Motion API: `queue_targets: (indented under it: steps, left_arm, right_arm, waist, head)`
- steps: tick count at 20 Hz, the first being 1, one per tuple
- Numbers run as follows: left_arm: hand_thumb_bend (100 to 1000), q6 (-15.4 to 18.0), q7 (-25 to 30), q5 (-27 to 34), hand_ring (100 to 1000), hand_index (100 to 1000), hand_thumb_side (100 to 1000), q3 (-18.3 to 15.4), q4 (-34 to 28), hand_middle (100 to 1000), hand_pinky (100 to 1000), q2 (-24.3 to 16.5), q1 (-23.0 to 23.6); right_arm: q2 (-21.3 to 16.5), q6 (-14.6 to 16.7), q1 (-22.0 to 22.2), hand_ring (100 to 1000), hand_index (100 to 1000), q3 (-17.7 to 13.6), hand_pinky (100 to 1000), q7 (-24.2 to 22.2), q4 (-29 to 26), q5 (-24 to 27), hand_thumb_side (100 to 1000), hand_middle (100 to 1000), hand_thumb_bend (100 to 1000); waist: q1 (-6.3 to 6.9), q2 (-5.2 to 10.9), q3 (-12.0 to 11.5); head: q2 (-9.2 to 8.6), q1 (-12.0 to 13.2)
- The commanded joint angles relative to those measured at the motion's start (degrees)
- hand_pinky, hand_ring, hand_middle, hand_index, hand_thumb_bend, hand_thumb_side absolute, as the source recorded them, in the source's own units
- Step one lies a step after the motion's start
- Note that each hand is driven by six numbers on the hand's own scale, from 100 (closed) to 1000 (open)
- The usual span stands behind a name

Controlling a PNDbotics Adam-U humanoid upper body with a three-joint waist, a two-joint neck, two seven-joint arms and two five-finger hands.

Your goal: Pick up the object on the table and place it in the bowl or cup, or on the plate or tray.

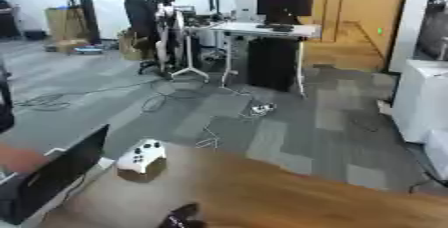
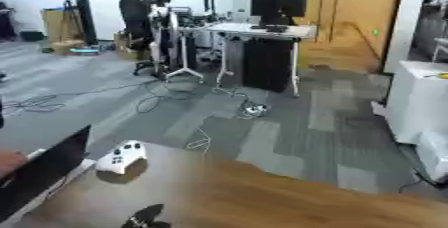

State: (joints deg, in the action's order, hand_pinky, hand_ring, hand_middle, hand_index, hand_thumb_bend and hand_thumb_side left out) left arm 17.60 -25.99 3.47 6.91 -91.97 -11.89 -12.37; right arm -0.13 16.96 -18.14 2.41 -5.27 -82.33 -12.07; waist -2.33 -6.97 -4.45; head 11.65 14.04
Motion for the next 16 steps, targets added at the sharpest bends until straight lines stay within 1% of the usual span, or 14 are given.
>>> queue_targets:
  steps: [1, 3, 6, 10, 13, 16]
  left_arm:
    - [902, 0.1, 0.5, -0.5, 626, 729, 772, 0.4, -0.7, 736, 1000, 0.3, -0.5]
    - [902, 0.0, 0.9, -0.3, 626, 728, 773, 0.7, -0.8, 736, 1000, 0.5, -0.4]
    - [900, -0.1, 1.4, -0.1, 627, 727, 770, 1.2, -0.8, 736, 1000, 0.6, -0.4]
    - [898, -0.1, 1.9, 0.3, 633, 730, 767, 1.5, -0.6, 738, 1000, 1.0, -0.4]
    - [863, -0.2, 2.0, 0.4, 639, 733, 750, 1.6, -0.5, 741, 1000, 1.1, -0.3]
    - [785, -0.4, 2.1, 0.4, 642, 736, 685, 1.7, -0.4, 744, 1000, 1.2, -0.2]
  right_arm:
    - [0.2, 0.2, -0.3, 836, 820, 0.3, 946, 0.0, -1.5, -0.2, 435, 605, 119]
    - [0.4, 0.2, -0.2, 845, 820, 0.4, 951, -0.1, -1.6, -0.1, 436, 612, 118]
    - [0.6, 0.2, 0.0, 881, 829, 0.6, 972, -0.3, -1.9, 0.0, 438, 637, 118]
    - [0.8, 0.0, 0.2, 895, 835, 0.7, 981, -0.6, -2.0, 0.0, 437, 651, 117]
    - [1.0, 0.0, 0.3, 899, 839, 0.7, 983, -0.6, -2.1, 0.0, 436, 657, 112]
    - [1.1, 0.0, 0.5, 895, 839, 0.8, 983, -0.6, -2.3, 0.0, 436, 658, 111]
  waist:
    - [0.21, 1.07, 0.2]
    - [0.31, 1.19, 0.4]
    - [0.45, 1.36, 0.6]
    - [0.53, 1.58, 0.9]
    - [0.6, 1.76, 0.9]
    - [0.65, 1.87, 1.0]
  head:
    - [-0.98, -0.8]
    - [-0.92, -1.0]
    - [-0.88, -1.6]
    - [-1.17, -2.0]
    - [-1.51, -2.0]
    - [-1.64, -2.0]
